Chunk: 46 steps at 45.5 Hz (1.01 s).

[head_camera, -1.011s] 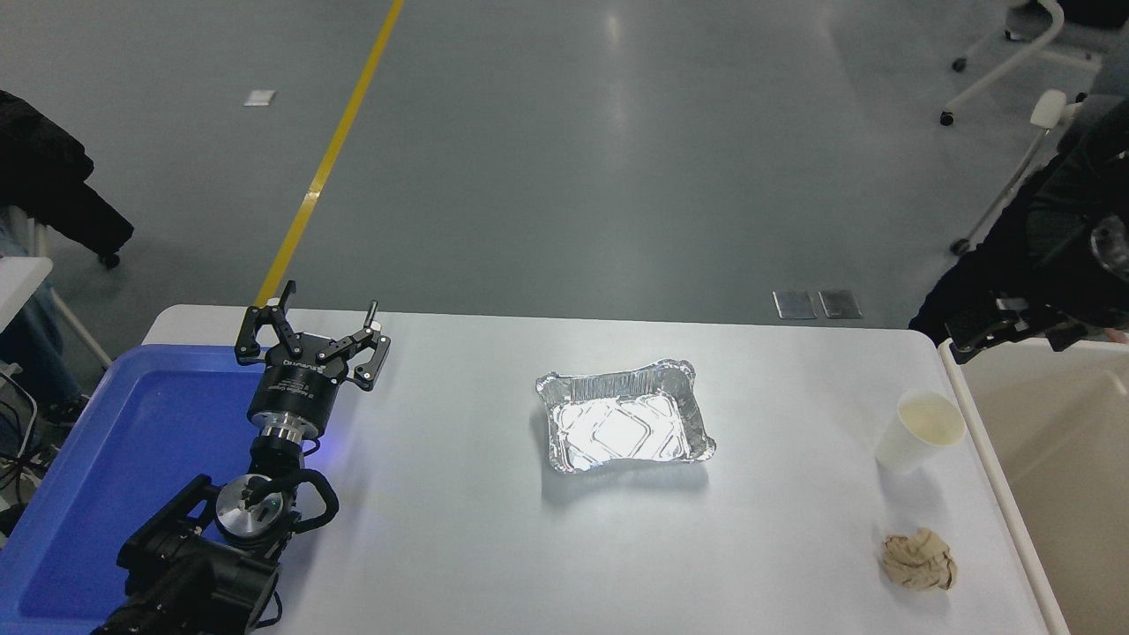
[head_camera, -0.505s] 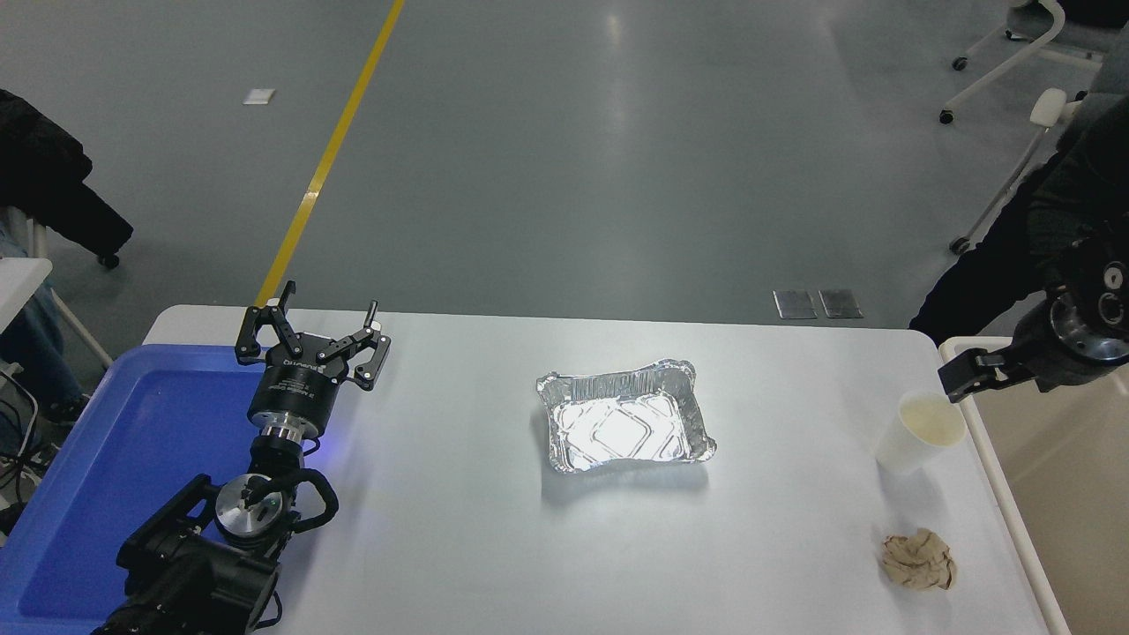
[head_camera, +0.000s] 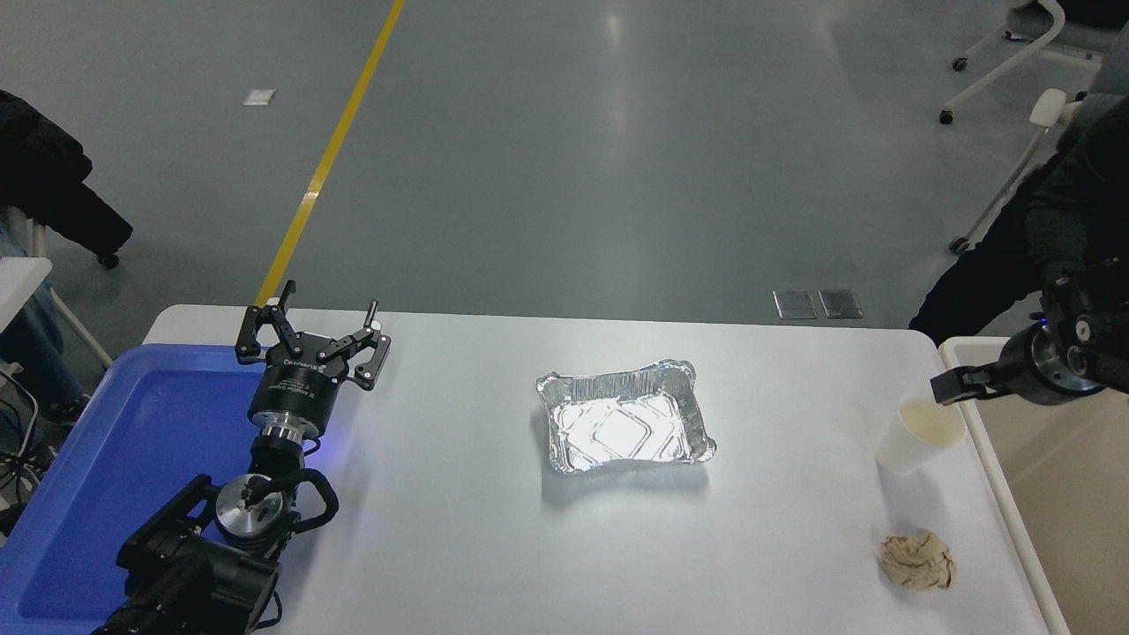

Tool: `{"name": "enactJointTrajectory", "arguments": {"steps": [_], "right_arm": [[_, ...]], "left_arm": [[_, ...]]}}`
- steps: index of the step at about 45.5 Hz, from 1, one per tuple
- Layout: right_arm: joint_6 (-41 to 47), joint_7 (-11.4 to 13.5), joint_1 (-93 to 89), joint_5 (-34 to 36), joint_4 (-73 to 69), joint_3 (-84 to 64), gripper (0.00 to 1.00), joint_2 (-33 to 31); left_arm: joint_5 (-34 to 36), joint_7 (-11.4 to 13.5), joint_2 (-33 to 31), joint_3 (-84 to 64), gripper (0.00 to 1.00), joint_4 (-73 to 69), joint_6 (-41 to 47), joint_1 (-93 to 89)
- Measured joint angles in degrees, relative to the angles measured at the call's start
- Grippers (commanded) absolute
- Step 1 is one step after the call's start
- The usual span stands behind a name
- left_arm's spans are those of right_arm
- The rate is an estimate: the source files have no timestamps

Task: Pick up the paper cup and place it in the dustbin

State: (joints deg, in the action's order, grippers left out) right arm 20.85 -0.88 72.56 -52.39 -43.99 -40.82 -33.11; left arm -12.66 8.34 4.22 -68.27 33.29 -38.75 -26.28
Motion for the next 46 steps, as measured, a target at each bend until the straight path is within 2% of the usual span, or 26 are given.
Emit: {"name": "enactJointTrajectory", "arguments": {"steps": [11, 17, 19, 22, 29, 32, 40, 43, 45, 46], "right_arm": [[-1.8, 0.0, -3.5, 0.1, 2.3, 2.6, 1.0, 1.3], [-3.2, 0.0, -5.3, 0.1, 3.2, 3.3, 0.97, 1.7], [-3.6, 0.0, -5.8, 0.0, 3.4, 3.5, 0.93, 1.8], [-4.1, 0.0, -6.4, 0.0, 3.7, 3.7, 0.8, 1.9], [-4.9, 0.0, -7.5, 0.0, 4.5, 3.9, 0.64, 2.1], [-5.0, 0.0, -7.8, -0.1, 4.8, 3.9, 0.59, 2.1], [-5.4, 0.0, -8.3, -0.1, 5.6, 3.8, 0.56, 2.1], [-5.4, 0.0, -8.5, -0.1, 5.8, 3.8, 0.5, 2.1], [-5.4, 0.0, -8.6, -0.2, 6.0, 3.9, 0.44, 2.1], [-5.4, 0.0, -8.7, -0.1, 6.0, 3.9, 0.37, 2.1]], "left_arm": [[0.0, 0.0, 0.0, 0.0, 0.99, 0.0, 0.0, 0.0], [0.0, 0.0, 0.0, 0.0, 0.99, 0.0, 0.0, 0.0], [0.0, 0.0, 0.0, 0.0, 0.99, 0.0, 0.0, 0.0], [0.0, 0.0, 0.0, 0.0, 0.99, 0.0, 0.0, 0.0], [0.0, 0.0, 0.0, 0.0, 0.99, 0.0, 0.0, 0.0], [0.0, 0.0, 0.0, 0.0, 0.99, 0.0, 0.0, 0.0], [0.0, 0.0, 0.0, 0.0, 0.99, 0.0, 0.0, 0.0], [0.0, 0.0, 0.0, 0.0, 0.99, 0.0, 0.0, 0.0], [0.0, 0.0, 0.0, 0.0, 0.99, 0.0, 0.0, 0.0], [0.0, 0.0, 0.0, 0.0, 0.99, 0.0, 0.0, 0.0]]}}
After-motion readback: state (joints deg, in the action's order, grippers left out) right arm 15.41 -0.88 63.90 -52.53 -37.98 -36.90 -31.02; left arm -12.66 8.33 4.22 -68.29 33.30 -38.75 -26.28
